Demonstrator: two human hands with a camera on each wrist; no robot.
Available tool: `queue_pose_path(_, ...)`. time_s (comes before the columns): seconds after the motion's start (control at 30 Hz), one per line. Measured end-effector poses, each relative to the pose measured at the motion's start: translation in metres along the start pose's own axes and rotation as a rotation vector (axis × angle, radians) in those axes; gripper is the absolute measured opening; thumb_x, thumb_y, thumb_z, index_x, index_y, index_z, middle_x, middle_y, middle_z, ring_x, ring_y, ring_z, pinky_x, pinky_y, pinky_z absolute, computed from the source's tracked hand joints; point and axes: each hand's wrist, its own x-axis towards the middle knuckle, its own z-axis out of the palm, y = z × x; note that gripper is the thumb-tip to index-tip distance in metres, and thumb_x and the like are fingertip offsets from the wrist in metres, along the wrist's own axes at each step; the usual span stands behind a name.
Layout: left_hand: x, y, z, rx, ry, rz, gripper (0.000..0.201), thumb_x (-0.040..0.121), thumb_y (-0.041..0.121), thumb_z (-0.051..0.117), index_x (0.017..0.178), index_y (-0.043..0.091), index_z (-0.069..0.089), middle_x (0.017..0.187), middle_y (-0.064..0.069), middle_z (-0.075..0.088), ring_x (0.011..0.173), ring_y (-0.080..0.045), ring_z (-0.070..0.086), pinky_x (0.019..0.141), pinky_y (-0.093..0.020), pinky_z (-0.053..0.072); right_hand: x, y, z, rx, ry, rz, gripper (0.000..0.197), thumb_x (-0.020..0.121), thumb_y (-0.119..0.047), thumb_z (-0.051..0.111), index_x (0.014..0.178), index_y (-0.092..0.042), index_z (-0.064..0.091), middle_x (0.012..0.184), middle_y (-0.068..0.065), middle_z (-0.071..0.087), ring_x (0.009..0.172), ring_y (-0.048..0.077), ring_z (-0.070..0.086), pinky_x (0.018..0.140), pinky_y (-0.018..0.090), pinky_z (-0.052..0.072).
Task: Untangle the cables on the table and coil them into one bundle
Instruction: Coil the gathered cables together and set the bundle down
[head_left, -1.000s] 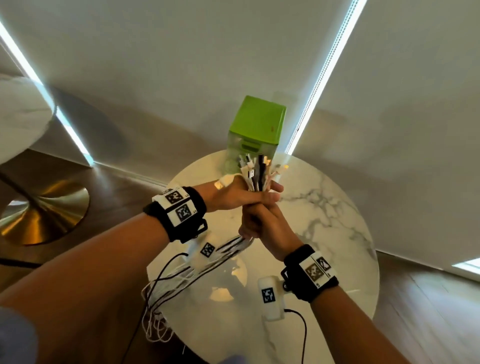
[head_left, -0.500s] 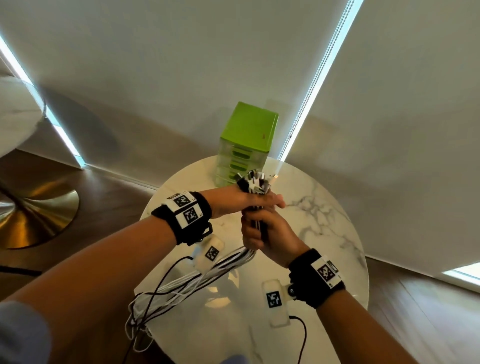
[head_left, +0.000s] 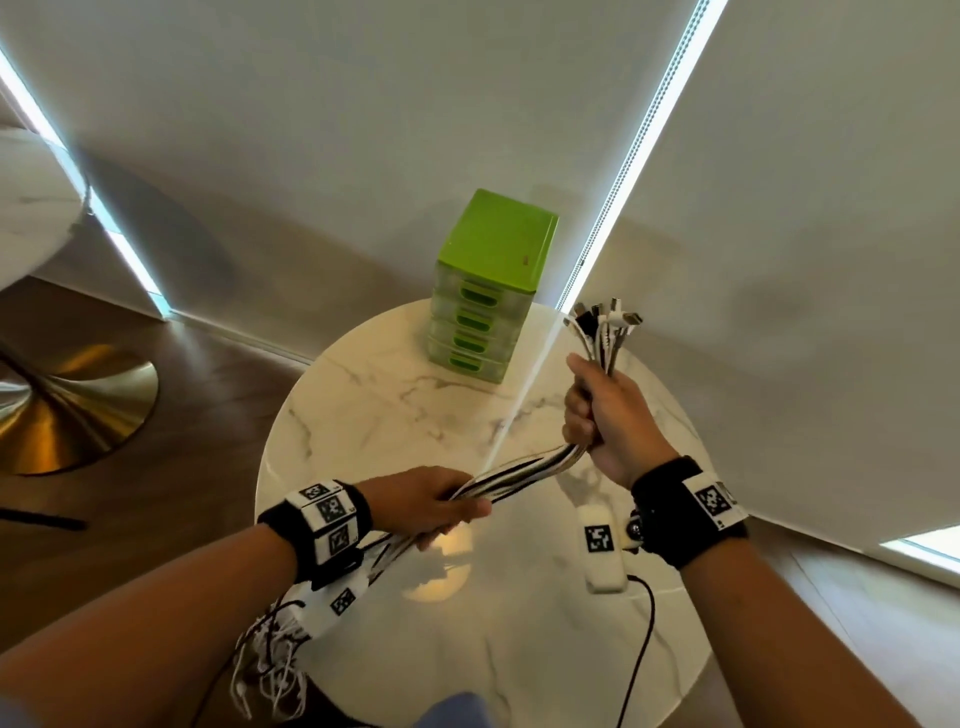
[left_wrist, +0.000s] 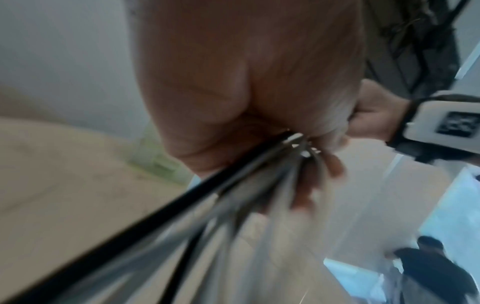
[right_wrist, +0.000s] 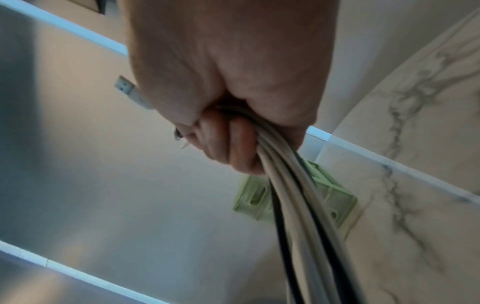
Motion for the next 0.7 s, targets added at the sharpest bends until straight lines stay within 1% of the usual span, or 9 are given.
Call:
queue_pose_path(0.1, -0.005, 0.011, -0.006, 0.352, -0.002, 0.014, 0.048, 0.101, 0.063, 0.042, 0.105, 0.018, 0.058, 0.090, -0.005, 0.063, 0.081, -0.022, 0.059, 0.078, -0.033, 0.048, 0.001, -0.002, -0.001, -0.080, -0.042, 0.060, 0.015, 0.101, -0.021, 0.056, 0.096, -0.006, 0.055, 0.073, 0.014, 0.064, 0.051, 0.023, 0.060, 0.041, 0.026, 0.042)
queue_pose_path(0.17, -0.008, 0.014, -0.012, 0.482, -0.025, -0.004, 0.047, 0.100, 0.066, 0.039, 0.104, 0.023, 0.057, 0.088, -0.002, 0.062, 0.084, -0.022, 0.059, 0.080, -0.036, 0.048, 0.002, 0.004, 0.005, -0.159, -0.142, 0.103, 0.031, 0.101, -0.017, 0.054, 0.108, 0.012, 0.061, 0.090, 0.021, 0.074, 0.072, 0.029, 0.073, 0.061, 0.031, 0.061)
queue_pose_path(0.2, -0.010, 0.015, -0.017, 0.536, -0.024, -0.004, 0.044, 0.099, 0.067, 0.038, 0.101, 0.027, 0.056, 0.087, 0.001, 0.061, 0.083, -0.021, 0.059, 0.081, -0.037, 0.050, 0.002, 0.008, 0.008, -0.205, -0.189, 0.119, 0.035, 0.101, -0.016, 0.054, 0.111, 0.017, 0.062, 0.096, 0.022, 0.075, 0.083, 0.031, 0.075, 0.073, 0.034, 0.063)
queue_pose_path(0.3, -0.016, 0.022, -0.032, 0.677, 0.026, 0.026, 0.034, 0.098, 0.067, 0.043, 0.094, 0.034, 0.050, 0.093, 0.002, 0.064, 0.085, -0.019, 0.060, 0.085, -0.043, 0.052, -0.002, 0.023, 0.018, -0.318, -0.318, 0.199, 0.029, 0.101, -0.022, 0.058, 0.113, 0.004, 0.064, 0.106, 0.021, 0.075, 0.101, 0.036, 0.072, 0.090, 0.043, 0.060)
queue_pose_path(0.37, -0.021, 0.027, -0.041, 0.708, 0.062, 0.013, 0.031, 0.098, 0.061, 0.049, 0.098, 0.030, 0.049, 0.095, 0.001, 0.064, 0.086, -0.019, 0.060, 0.083, -0.039, 0.052, -0.004, 0.032, 0.022, -0.339, -0.393, 0.257, 0.024, 0.102, -0.029, 0.059, 0.111, -0.007, 0.061, 0.111, 0.023, 0.073, 0.098, 0.038, 0.072, 0.080, 0.043, 0.062)
queue_pose_path(0.47, -0.027, 0.029, -0.049, 0.614, 0.138, 0.030, 0.044, 0.095, 0.059, 0.058, 0.119, 0.026, 0.039, 0.089, 0.002, 0.065, 0.079, -0.016, 0.060, 0.072, -0.030, 0.046, -0.005, 0.044, 0.022, -0.359, -0.448, 0.269, 0.032, 0.104, -0.038, 0.053, 0.093, -0.008, 0.053, 0.107, 0.025, 0.074, 0.077, 0.032, 0.073, 0.065, 0.033, 0.059)
queue_pose_path(0.57, -0.036, 0.018, -0.052, 0.579, 0.220, 0.160, 0.056, 0.097, 0.053, 0.059, 0.142, 0.031, 0.035, 0.091, 0.005, 0.064, 0.078, -0.011, 0.059, 0.070, -0.018, 0.041, -0.005, 0.045, 0.016, -0.258, -0.367, 0.278, 0.033, 0.104, -0.038, 0.052, 0.092, -0.007, 0.051, 0.101, 0.031, 0.072, 0.068, 0.030, 0.074, 0.062, 0.033, 0.061)
queue_pose_path(0.63, -0.040, 0.008, -0.052, 0.613, 0.262, 0.278, 0.049, 0.100, 0.051, 0.054, 0.145, 0.034, 0.044, 0.107, 0.004, 0.065, 0.088, -0.011, 0.060, 0.079, -0.017, 0.043, -0.002, 0.041, 0.010, -0.179, -0.301, 0.277, 0.032, 0.104, -0.034, 0.053, 0.094, -0.004, 0.053, 0.097, 0.032, 0.073, 0.069, 0.032, 0.075, 0.062, 0.034, 0.063)
queue_pose_path(0.7, -0.041, 0.003, -0.050, 0.632, 0.289, 0.350, 0.046, 0.101, 0.055, 0.048, 0.143, 0.036, 0.051, 0.107, 0.005, 0.062, 0.085, -0.008, 0.057, 0.078, -0.012, 0.042, 0.001, 0.036, 0.004, -0.161, -0.263, 0.265, 0.032, 0.105, -0.032, 0.051, 0.093, -0.003, 0.055, 0.090, 0.029, 0.074, 0.067, 0.031, 0.075, 0.062, 0.035, 0.064)
